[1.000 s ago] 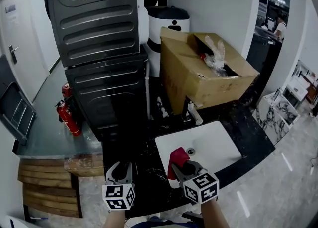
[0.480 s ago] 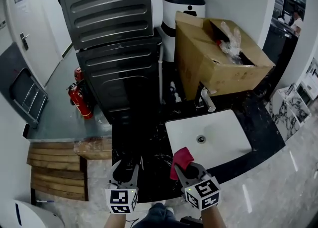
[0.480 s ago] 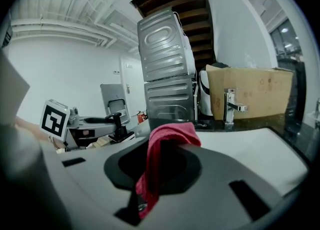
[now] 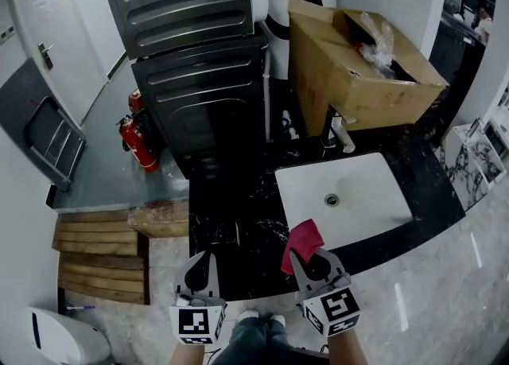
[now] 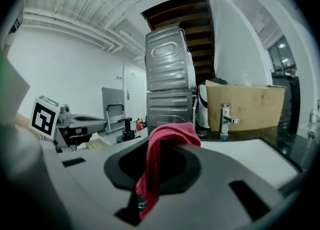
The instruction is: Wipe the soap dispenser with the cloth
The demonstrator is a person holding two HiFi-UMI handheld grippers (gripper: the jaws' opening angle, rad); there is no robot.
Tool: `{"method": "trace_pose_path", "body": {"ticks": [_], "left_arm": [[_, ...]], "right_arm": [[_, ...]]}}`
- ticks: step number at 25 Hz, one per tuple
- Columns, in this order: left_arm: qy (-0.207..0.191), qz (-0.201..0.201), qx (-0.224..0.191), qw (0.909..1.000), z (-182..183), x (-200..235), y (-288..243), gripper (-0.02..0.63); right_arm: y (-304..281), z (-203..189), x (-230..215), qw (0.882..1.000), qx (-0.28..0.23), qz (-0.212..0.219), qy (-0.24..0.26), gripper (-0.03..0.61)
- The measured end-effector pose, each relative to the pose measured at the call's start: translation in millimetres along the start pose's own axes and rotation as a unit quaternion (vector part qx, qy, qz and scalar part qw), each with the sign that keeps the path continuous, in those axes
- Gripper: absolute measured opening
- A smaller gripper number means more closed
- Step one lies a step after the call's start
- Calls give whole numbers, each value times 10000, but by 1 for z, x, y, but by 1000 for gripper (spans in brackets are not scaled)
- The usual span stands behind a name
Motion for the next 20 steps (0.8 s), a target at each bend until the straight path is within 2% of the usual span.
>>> {"method": "trace_pose_path", "body": {"ticks": [6,12,20], "left_arm": [[64,-32,-447,9990,26,4,10,14],[111,-195,-879,9959,49,12,29,14],[-97,-417,-1303,9905,66,22,83,15]], "right_arm": [[12,18,14,9990,-147,-138,395,48],[36,44,33,9954,-336,-489,757,48],[70,61,80,9900,-488,-894,971,48]]}}
Point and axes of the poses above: the fingertips, and each gripper's own axes: y backward along the fingers, x to its left, z out of its top, the point moved 2 cm from there along y, backward along the fingers, and after that the axes turned 4 degrees about y, right-handed, at the moved point
